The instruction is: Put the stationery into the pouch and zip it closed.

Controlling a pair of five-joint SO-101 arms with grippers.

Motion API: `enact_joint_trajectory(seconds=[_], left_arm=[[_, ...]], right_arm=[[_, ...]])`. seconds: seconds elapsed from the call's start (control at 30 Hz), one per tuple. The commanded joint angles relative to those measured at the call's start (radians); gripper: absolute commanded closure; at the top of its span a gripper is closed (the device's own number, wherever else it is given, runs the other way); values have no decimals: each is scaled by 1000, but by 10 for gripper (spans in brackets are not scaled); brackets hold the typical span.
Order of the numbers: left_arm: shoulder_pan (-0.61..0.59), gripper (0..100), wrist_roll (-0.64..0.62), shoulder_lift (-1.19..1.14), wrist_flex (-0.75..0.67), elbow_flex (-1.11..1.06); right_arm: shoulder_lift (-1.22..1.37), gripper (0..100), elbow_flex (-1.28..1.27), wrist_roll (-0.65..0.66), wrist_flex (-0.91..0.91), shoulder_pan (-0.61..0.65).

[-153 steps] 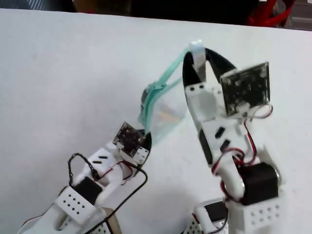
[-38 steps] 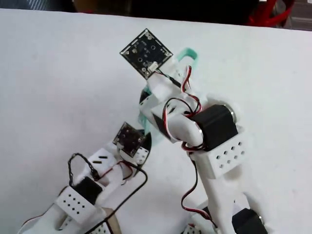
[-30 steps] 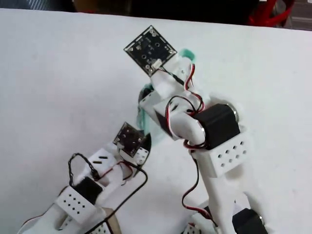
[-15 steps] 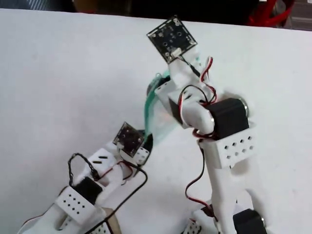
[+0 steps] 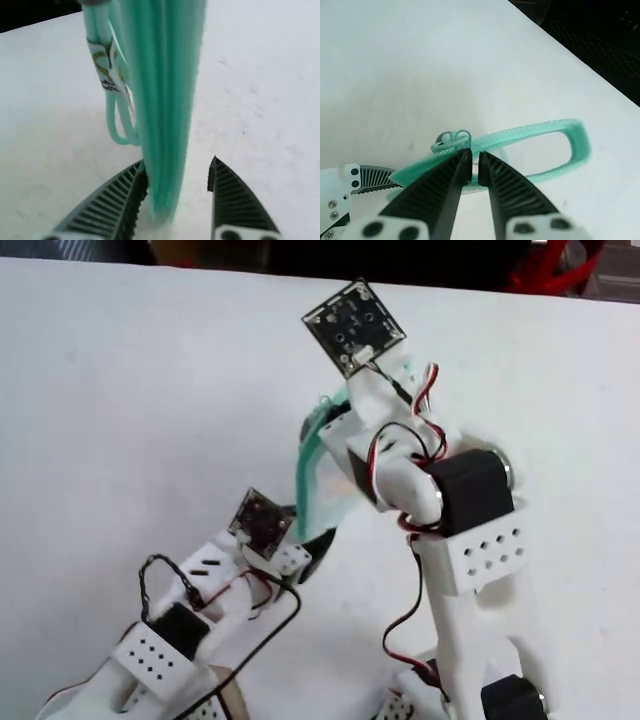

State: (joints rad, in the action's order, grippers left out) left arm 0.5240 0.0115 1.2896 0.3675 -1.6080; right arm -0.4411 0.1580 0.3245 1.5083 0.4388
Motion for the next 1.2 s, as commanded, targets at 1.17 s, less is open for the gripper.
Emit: enact_joint_trajectory(seconds=[1.17], left_arm=[[5,954,-11,1,-207,12]], right_arm=[[99,974,38,-55,10,81]])
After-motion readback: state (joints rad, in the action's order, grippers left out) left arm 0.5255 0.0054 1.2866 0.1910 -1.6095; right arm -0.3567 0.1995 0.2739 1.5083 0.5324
